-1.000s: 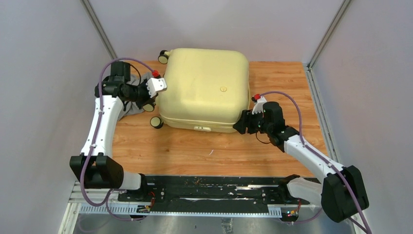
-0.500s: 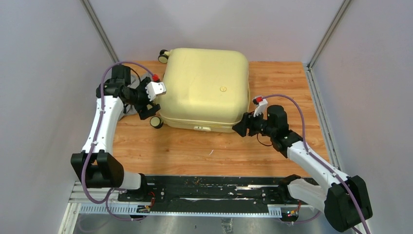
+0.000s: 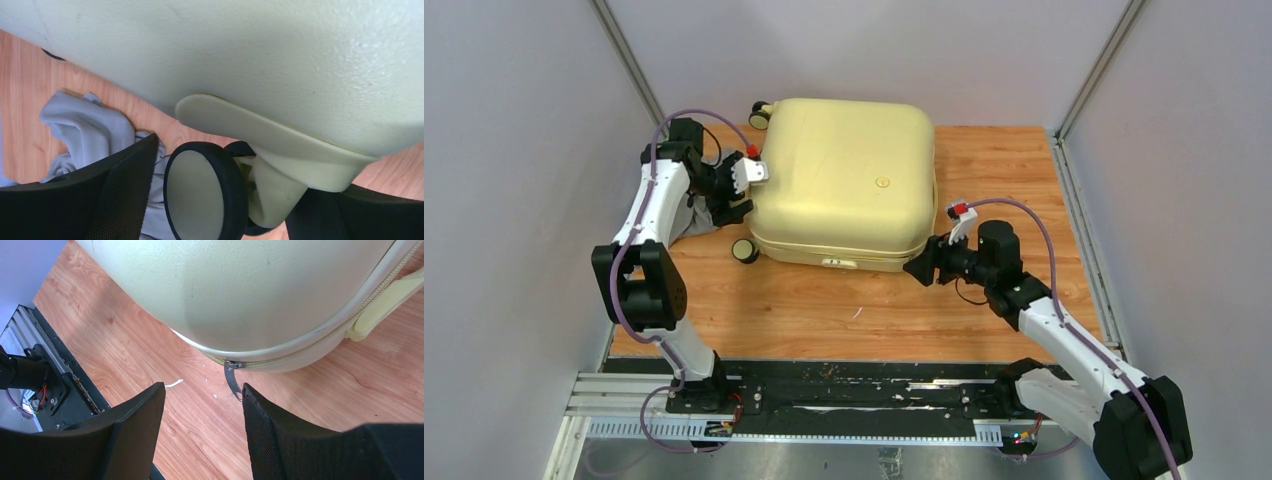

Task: Pack the luggage
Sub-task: Zip the luggage at the center of the board.

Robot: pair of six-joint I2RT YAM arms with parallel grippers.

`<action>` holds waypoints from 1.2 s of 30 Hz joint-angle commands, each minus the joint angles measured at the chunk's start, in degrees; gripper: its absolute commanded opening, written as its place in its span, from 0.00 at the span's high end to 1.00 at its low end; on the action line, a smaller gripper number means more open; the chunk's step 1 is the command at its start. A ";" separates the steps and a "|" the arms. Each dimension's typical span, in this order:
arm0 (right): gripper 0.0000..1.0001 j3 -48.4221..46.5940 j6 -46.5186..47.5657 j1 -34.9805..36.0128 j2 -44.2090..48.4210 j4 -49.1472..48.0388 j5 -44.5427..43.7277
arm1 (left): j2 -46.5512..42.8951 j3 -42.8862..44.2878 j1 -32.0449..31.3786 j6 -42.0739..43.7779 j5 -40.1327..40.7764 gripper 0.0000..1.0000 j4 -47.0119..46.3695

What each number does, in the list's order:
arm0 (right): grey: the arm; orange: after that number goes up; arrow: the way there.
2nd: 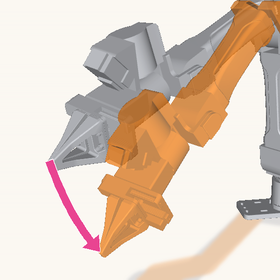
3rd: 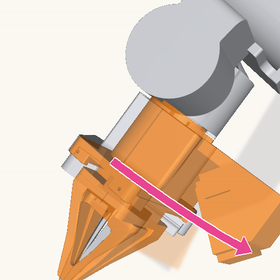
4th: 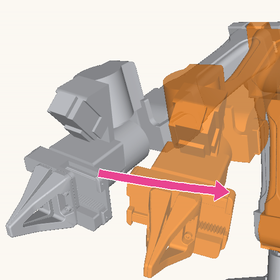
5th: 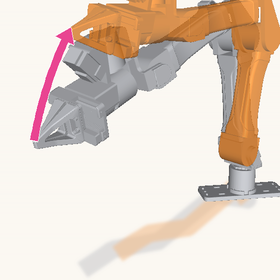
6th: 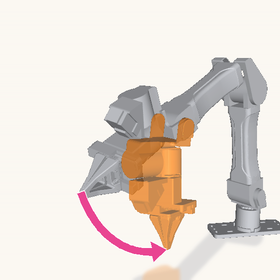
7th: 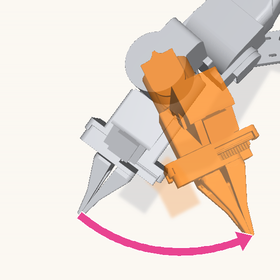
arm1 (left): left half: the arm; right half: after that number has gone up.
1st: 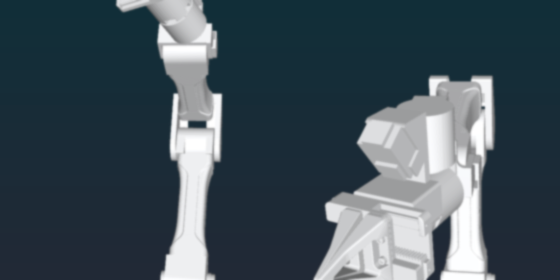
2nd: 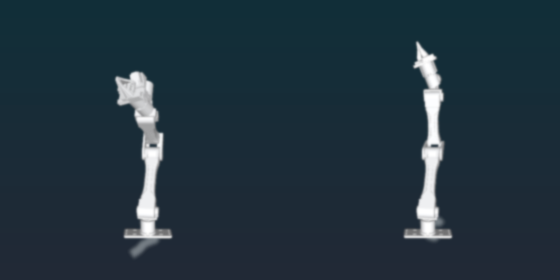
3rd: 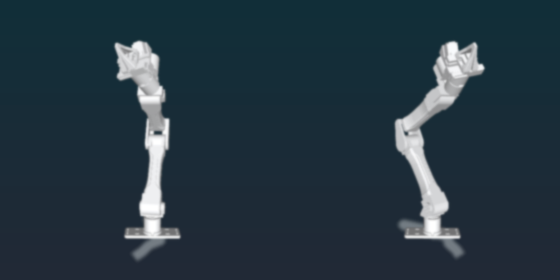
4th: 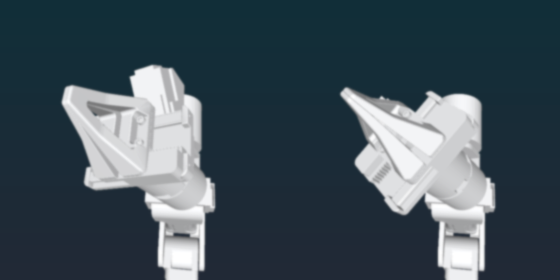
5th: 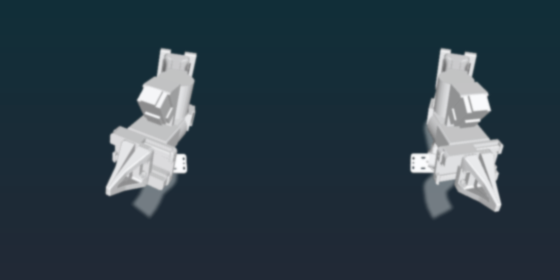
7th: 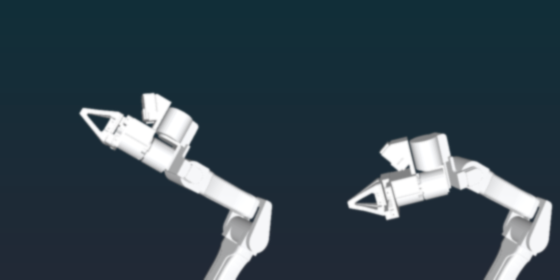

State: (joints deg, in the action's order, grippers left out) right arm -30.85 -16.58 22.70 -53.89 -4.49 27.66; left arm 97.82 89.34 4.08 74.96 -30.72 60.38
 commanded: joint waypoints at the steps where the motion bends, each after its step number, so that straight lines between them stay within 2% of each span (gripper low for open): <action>1: 0.39 1.25 1.82 -1.50 -0.98 0.18 2.19 | -1.39 2.15 0.27 2.20 -2.38 0.21 -0.05; 2: 0.39 1.42 2.13 -1.64 -1.41 -0.50 2.30 | -2.13 1.96 0.28 2.03 -2.60 0.31 -0.01; 4: 0.39 1.72 2.83 -1.78 -2.47 -1.99 2.54 | -3.89 1.76 0.24 0.46 -3.75 0.58 -0.04; 5: 0.39 1.89 3.02 -1.85 -3.12 -3.00 2.80 | -4.93 1.64 0.17 -0.24 -4.60 0.81 -0.05; 6: 0.39 2.03 3.37 -1.88 -3.70 -3.86 2.90 | -6.00 1.38 0.15 -0.73 -5.45 0.96 -0.08; 7: 0.39 2.08 3.58 -1.89 -4.30 -4.40 2.49 | -7.12 1.02 0.01 -1.00 -6.19 1.00 -0.09; 15: 0.43 4.17 4.75 -1.90 -6.51 -10.97 -0.83 | -10.21 -0.61 -1.76 -2.84 -6.33 1.00 -0.09; 23: 0.53 5.57 3.54 -1.25 -8.86 -16.95 -3.19 | -10.73 0.13 -2.54 -4.53 -5.94 1.00 -0.09; 30: 0.70 6.53 2.85 3.58 -8.78 -19.21 -16.55 | -12.01 -0.92 -3.15 -5.69 -5.93 1.00 -0.09; 36: 0.70 7.14 3.05 9.14 -8.68 -21.75 -25.21 | -13.39 -2.68 -3.47 -6.43 -5.83 1.00 -0.09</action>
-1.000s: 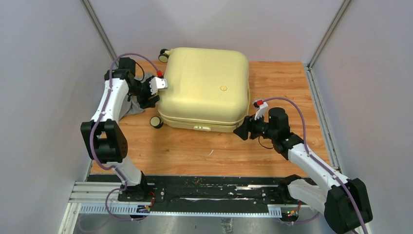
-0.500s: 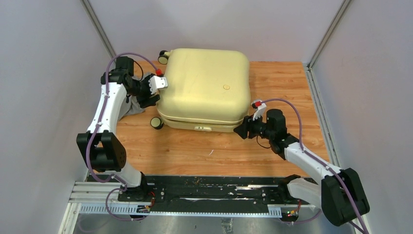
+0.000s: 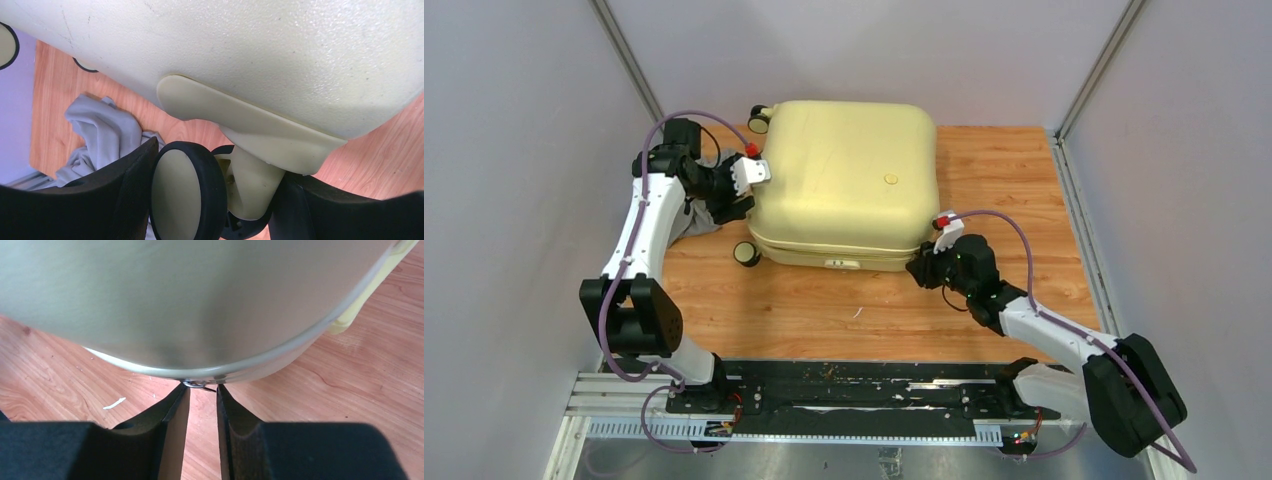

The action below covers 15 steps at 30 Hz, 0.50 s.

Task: Pack the luggage
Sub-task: Zip the luggage at the center of the board.

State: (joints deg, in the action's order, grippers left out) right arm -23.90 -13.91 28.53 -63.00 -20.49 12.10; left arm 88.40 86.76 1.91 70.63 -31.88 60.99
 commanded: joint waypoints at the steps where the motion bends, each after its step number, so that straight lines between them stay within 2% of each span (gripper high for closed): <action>1: 0.71 -0.05 0.56 3.97 0.35 -5.47 -11.47 | -4.08 -0.25 -1.31 -2.28 -4.61 1.00 -0.70; 6: 0.81 0.17 0.37 5.43 1.56 -5.80 -19.13 | -5.00 -1.16 -1.30 -2.26 -4.42 1.00 -0.70; 10: 0.99 0.74 0.23 5.74 2.90 -6.16 -21.51 | -5.22 -1.50 -1.34 -2.69 -4.59 1.00 -0.70; 15: 1.00 2.11 0.97 5.88 5.31 -6.36 -21.63 | -5.67 -1.91 -1.30 -3.17 -4.85 1.00 -0.75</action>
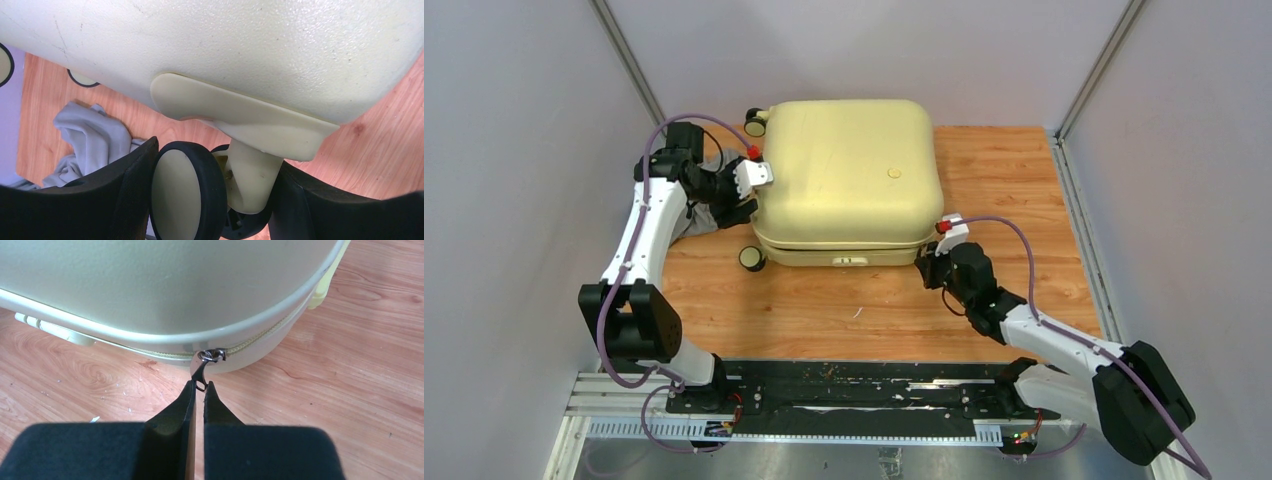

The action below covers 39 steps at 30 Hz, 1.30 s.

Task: Pack the luggage
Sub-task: Zip the luggage at the center of the board.

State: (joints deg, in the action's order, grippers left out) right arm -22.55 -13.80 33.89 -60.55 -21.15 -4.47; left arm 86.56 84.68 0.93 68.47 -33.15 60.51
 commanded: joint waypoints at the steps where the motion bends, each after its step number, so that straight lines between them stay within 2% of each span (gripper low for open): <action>1: 1.00 1.04 1.00 0.61 3.32 -5.74 -4.68 | -4.02 -0.11 -0.31 -0.90 -3.59 1.00 -0.30; 9: 1.00 1.44 2.53 1.67 4.12 -5.89 1.39 | -4.85 -1.73 -3.22 -3.52 -3.51 1.00 -0.31; 20: 1.00 -5.34 2.16 15.88 -2.90 -7.33 6.00 | -4.84 -1.76 -6.57 -9.13 -4.83 1.00 -0.46; 22: 1.00 -5.74 0.96 15.37 -0.47 -3.55 1.52 | -4.59 -0.54 -6.55 -9.76 -3.33 1.00 -0.45; 23: 0.95 -4.57 0.20 14.03 2.13 -2.34 -0.35 | -4.46 0.08 -6.46 -10.13 -2.57 1.00 -0.42; 25: 0.74 -2.91 -1.65 10.12 8.24 0.54 -0.73 | -4.54 0.63 -6.15 -9.84 -1.81 1.00 -0.46; 28: 0.58 -1.65 -2.91 5.35 14.48 8.27 -2.41 | -4.80 0.83 -6.03 -9.27 -1.58 1.00 -0.40; 31: 0.49 -0.56 -4.70 -0.23 18.54 14.49 -2.60 | -4.89 0.90 -6.03 -9.04 -1.65 1.00 -0.40; 34: 0.39 1.11 -4.28 -5.33 20.19 14.33 0.38 | -5.15 0.86 -6.04 -9.29 -1.99 1.00 -0.39; 36: 0.32 1.11 -2.33 -7.87 18.30 12.29 3.39 | -5.35 1.10 -6.03 -9.35 -2.16 1.00 -0.39; 39: 0.25 0.25 -0.01 -9.16 13.39 9.10 8.25 | -5.34 1.82 -6.03 -9.81 -2.27 1.00 -0.39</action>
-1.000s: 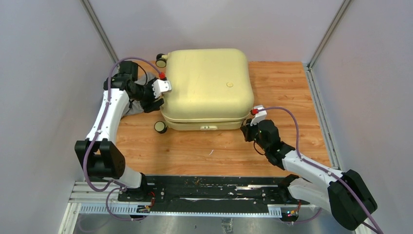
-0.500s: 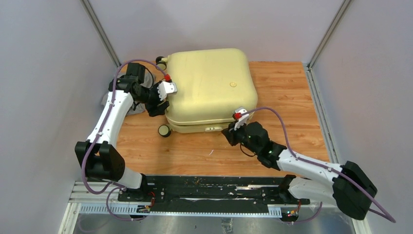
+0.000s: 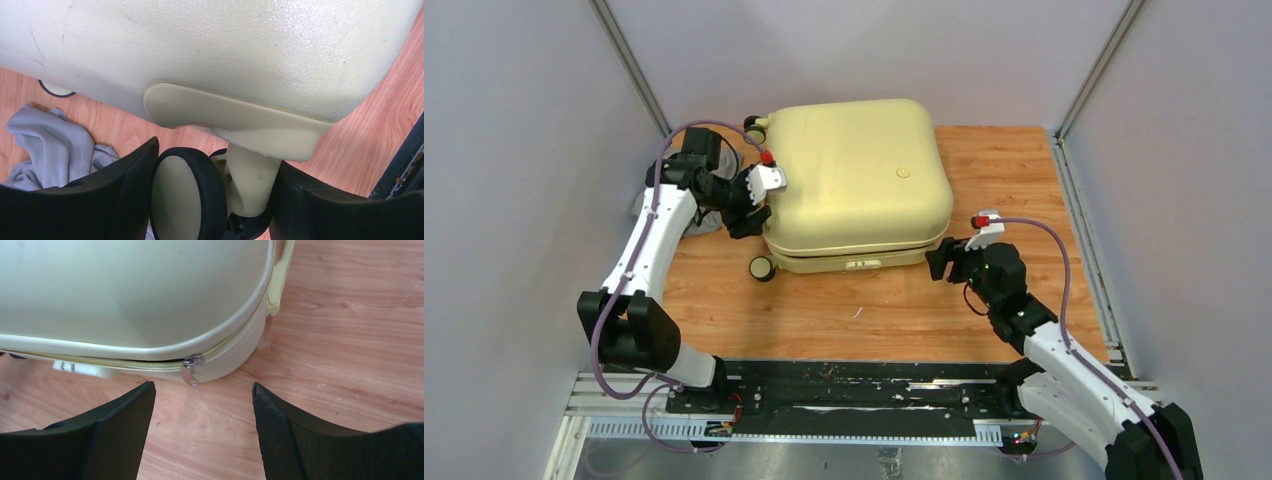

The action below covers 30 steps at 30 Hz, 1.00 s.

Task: Pack the luggage
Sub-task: Zip the luggage at the center of the board.

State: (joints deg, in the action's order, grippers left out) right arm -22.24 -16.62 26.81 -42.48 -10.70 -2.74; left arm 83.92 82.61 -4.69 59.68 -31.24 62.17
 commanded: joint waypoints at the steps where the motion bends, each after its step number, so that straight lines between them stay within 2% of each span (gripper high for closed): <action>1: 0.25 -0.24 3.09 -2.17 -6.16 -2.63 7.27 | -2.68 4.14 -0.41 -1.12 -4.24 1.00 -2.10; 4: 0.25 -0.25 3.77 -2.20 -9.92 -7.12 8.09 | -2.78 4.48 -0.41 -1.44 -4.43 1.00 -2.05; 8: 0.31 -0.66 3.88 -2.24 -13.39 -11.34 8.88 | -2.89 4.49 -0.46 -1.44 -4.50 1.00 -2.05; 13: 0.40 -1.36 3.60 -2.21 -15.38 -14.01 9.30 | -2.89 4.27 -0.47 -1.34 -4.35 1.00 -2.05; 18: 0.45 -3.01 3.83 -2.24 -19.09 -14.23 9.59 | -3.05 3.90 -0.47 -1.39 -4.57 1.00 -2.08; 24: 0.64 -3.66 4.21 -2.20 -20.09 -15.14 9.69 | -3.45 3.51 -0.45 -1.10 -4.36 1.00 -2.06; 26: 0.68 -3.55 4.21 -2.23 -19.81 -15.35 8.84 | -3.62 3.09 -0.50 -0.94 -4.27 1.00 -2.05; 28: 0.68 -3.64 4.37 -2.29 -19.65 -15.19 7.75 | -3.92 2.62 -0.50 -0.71 -4.35 1.00 -2.06; 30: 0.60 -3.88 4.32 -2.52 -19.85 -15.13 6.97 | -4.21 2.35 -0.49 -0.71 -4.41 1.00 -2.05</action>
State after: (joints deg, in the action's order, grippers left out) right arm -23.64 -13.39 25.32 -62.74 -22.22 6.24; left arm 83.61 83.88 -4.69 59.33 -31.75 62.52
